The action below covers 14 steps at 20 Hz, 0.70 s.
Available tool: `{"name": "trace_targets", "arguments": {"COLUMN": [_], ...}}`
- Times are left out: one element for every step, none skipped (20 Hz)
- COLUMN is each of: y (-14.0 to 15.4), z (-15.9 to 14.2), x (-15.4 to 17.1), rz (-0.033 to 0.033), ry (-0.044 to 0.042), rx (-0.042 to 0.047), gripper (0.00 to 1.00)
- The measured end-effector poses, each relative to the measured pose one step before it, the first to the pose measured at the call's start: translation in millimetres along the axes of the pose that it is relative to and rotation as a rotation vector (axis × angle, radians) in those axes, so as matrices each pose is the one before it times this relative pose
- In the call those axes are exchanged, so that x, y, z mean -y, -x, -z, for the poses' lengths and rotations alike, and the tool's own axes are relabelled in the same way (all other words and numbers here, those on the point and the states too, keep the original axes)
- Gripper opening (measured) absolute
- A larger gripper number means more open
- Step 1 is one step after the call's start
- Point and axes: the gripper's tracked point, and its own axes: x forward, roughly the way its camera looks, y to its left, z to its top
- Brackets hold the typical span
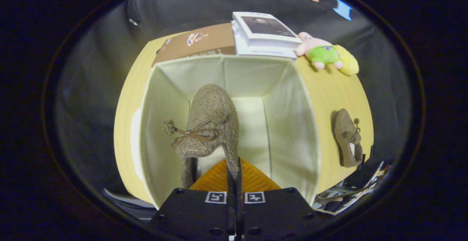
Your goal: Open the storage box then place both shoes into the box .Put the left shoe in first, then the right shoe, with the right side of both shoes facing outward in a uniform manner.
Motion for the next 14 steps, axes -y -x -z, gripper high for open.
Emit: {"name": "trace_targets", "arguments": {"y": [-8.46, -5.66, -4.37, -3.17, -0.48, 0.46, 2.98, 4.24, 4.62, 5.15, 3.72, 5.14, 5.23, 5.09], "z": [4.54, 3.06, 5.28, 1.32, 4.56, 2.9, 3.57, 5.96, 4.51, 4.83, 3.39, 5.08, 0.73, -0.44], "x": [-5.22, -2.7, -0.26, -1.36, 1.98, -1.92, -5.84, -3.33, 0.15, -1.34, 2.97, -1.14, -1.82, -0.3], "rz": [-0.015, -0.01144, -0.00435, -0.00741, 0.01073, -0.01175, -0.02973, -0.01928, -0.00615, -0.00477, 0.00991, -0.01226, -0.01118, -0.00726], "ry": [0.0084, 0.00078, -0.00451, -0.00603, -0.00193, -0.00554, -0.01398, -0.01611, -0.01216, -0.00632, 0.00501, 0.00485, -0.00077, -0.00447], "rx": [-0.01068, -0.0039, -0.00605, 0.00233, -0.00365, -0.00433, -0.01478, -0.02071, -0.01781, -0.01593, -0.00799, -0.00642, 0.00454, 0.00946], "gripper": [0.06, 0.07, 0.09, 0.1, 0.12, 0.13, 0.14, 0.24, 0.34, 0.43, 0.53, 0.62, 0.72, 0.82]}}
